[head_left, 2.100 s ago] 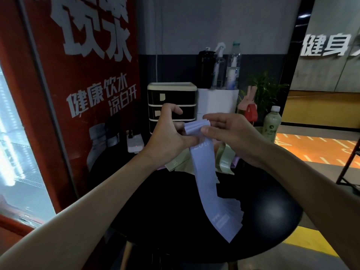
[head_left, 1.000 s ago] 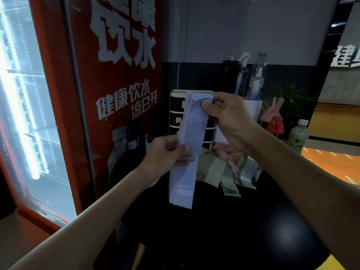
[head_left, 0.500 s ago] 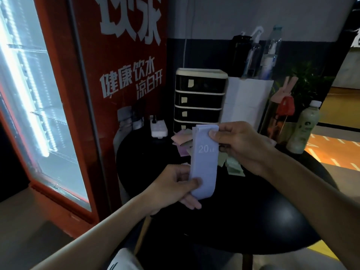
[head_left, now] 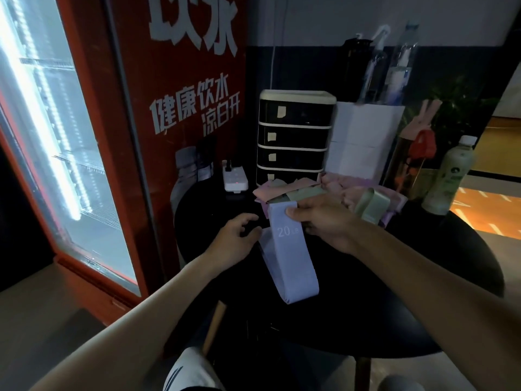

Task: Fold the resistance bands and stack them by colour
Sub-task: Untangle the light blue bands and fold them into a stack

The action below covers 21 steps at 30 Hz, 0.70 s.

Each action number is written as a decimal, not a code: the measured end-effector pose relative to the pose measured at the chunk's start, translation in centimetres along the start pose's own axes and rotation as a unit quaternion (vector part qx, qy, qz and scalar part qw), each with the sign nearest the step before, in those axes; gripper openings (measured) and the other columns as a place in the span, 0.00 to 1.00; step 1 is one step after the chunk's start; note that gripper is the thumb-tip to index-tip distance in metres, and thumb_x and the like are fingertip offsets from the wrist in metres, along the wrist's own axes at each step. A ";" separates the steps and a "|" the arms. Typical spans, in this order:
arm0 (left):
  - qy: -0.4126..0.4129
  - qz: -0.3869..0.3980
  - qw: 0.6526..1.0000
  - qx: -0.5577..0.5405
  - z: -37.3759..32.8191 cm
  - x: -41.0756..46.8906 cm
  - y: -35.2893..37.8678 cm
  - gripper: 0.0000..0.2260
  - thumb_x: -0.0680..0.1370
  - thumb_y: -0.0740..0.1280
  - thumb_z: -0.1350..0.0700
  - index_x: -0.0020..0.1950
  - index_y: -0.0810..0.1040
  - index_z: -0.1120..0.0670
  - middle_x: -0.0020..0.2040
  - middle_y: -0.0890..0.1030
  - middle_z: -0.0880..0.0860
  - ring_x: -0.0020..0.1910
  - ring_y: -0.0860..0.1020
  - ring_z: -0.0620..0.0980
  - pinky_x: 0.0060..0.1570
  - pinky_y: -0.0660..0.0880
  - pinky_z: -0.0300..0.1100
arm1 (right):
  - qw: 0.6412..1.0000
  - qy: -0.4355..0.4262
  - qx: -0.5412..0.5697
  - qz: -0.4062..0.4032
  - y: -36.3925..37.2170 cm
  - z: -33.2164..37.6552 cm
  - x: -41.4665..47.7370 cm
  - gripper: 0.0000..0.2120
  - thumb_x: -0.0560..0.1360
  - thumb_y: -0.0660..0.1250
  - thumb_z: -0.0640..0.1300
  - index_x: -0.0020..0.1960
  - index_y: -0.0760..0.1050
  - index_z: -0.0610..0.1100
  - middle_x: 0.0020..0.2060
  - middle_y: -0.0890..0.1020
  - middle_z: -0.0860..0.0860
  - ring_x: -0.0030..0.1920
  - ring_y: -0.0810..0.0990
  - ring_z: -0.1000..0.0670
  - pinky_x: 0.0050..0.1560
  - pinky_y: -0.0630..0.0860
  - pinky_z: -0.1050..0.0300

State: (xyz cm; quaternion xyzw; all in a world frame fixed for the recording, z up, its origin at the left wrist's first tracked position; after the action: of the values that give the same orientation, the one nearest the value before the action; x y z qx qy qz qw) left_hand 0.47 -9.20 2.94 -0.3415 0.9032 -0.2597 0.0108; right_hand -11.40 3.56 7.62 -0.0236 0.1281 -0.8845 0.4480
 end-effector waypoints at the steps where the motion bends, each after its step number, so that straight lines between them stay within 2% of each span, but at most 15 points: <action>1: 0.006 0.015 1.000 0.001 0.4 0.5 0.6 0.14 0.80 0.67 0.56 0.66 0.77 0.55 0.63 0.77 0.50 0.64 0.74 0.48 0.66 0.70 0.44 | 1.000 0.006 -0.004 -0.001 0.2 -0.3 0.5 0.07 0.76 0.70 0.42 0.50 0.82 0.39 0.50 0.85 0.43 0.54 0.80 0.42 0.56 0.71 0.50; 3: 0.022 0.017 1.000 -0.002 1.0 1.2 1.0 0.14 0.79 0.69 0.57 0.64 0.78 0.55 0.61 0.80 0.53 0.63 0.77 0.50 0.66 0.72 0.53 | 1.000 0.015 -0.009 -0.004 0.5 -0.9 1.3 0.08 0.76 0.71 0.42 0.51 0.82 0.38 0.48 0.84 0.43 0.52 0.79 0.43 0.55 0.71 0.50; 5: 0.020 0.017 0.999 -0.032 1.2 1.6 1.2 0.13 0.78 0.70 0.61 0.62 0.78 0.57 0.59 0.81 0.55 0.61 0.79 0.52 0.62 0.75 0.56 | 1.000 0.022 -0.010 -0.014 0.7 -1.5 1.9 0.11 0.75 0.71 0.41 0.55 0.81 0.37 0.48 0.83 0.44 0.50 0.79 0.45 0.50 0.70 0.54; 6: 0.016 0.020 0.998 -0.050 1.1 1.6 1.2 0.13 0.77 0.70 0.63 0.62 0.78 0.58 0.58 0.81 0.56 0.60 0.79 0.52 0.61 0.77 0.54 | 0.999 0.027 -0.010 -0.019 0.9 -1.7 2.1 0.12 0.75 0.71 0.41 0.56 0.80 0.37 0.48 0.82 0.45 0.49 0.78 0.46 0.46 0.70 0.56; 9: 0.031 0.015 0.997 -0.064 0.9 1.6 1.2 0.13 0.77 0.70 0.66 0.60 0.78 0.57 0.55 0.82 0.55 0.58 0.79 0.51 0.56 0.77 0.41 | 0.999 0.043 -0.012 -0.026 1.4 -2.7 2.7 0.11 0.76 0.70 0.41 0.56 0.80 0.35 0.45 0.81 0.45 0.43 0.78 0.48 0.38 0.70 0.58; 12: 0.029 0.003 0.997 -0.076 1.0 1.9 1.0 0.10 0.80 0.64 0.67 0.57 0.80 0.56 0.53 0.83 0.54 0.54 0.80 0.50 0.53 0.76 0.36 | 0.999 0.047 0.005 -0.026 1.9 -3.5 3.1 0.11 0.77 0.69 0.40 0.56 0.80 0.34 0.48 0.83 0.43 0.42 0.81 0.48 0.32 0.73 0.62; 15: -0.032 0.002 0.991 -0.134 1.5 2.2 0.7 0.12 0.83 0.58 0.61 0.52 0.81 0.54 0.52 0.83 0.53 0.54 0.81 0.51 0.54 0.75 0.38 | 0.998 0.055 0.010 -0.021 2.3 -4.1 3.3 0.12 0.78 0.68 0.41 0.56 0.80 0.34 0.51 0.84 0.40 0.43 0.83 0.46 0.35 0.77 0.59; 18: -0.018 0.030 0.990 -0.139 0.9 2.2 1.0 0.09 0.82 0.64 0.52 0.53 0.82 0.54 0.51 0.83 0.52 0.49 0.81 0.45 0.52 0.75 0.34 | 0.999 0.039 0.011 -0.023 2.8 -4.1 3.3 0.10 0.77 0.69 0.39 0.53 0.81 0.33 0.49 0.84 0.39 0.42 0.82 0.47 0.41 0.78 0.58; 19: 0.001 0.048 0.992 -0.114 0.7 2.3 1.4 0.10 0.80 0.67 0.50 0.55 0.81 0.55 0.52 0.83 0.54 0.49 0.81 0.47 0.53 0.76 0.36 | 0.999 0.033 0.004 -0.027 2.9 -4.0 3.2 0.09 0.77 0.69 0.39 0.52 0.81 0.33 0.48 0.84 0.40 0.41 0.82 0.48 0.41 0.78 0.58; 21: 0.026 0.079 0.994 -0.074 0.6 2.5 2.1 0.18 0.77 0.71 0.46 0.59 0.81 0.59 0.54 0.83 0.58 0.53 0.82 0.54 0.58 0.78 0.50 | 0.999 0.026 -0.004 -0.028 3.0 -3.8 3.1 0.08 0.76 0.69 0.37 0.52 0.82 0.35 0.43 0.83 0.44 0.39 0.81 0.50 0.40 0.78 0.60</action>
State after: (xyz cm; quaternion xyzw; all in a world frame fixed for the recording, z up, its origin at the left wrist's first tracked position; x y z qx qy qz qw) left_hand -2.61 -9.73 1.79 -0.2624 0.9439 -0.1996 -0.0174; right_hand -11.49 0.21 2.97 -0.0059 0.1423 -0.8966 0.4193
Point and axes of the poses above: each hand's wrist, its own x-axis towards the middle knuckle, its own y-axis out of the palm, z = x × y, the point moved 9 cm from there along x, towards the middle knuckle
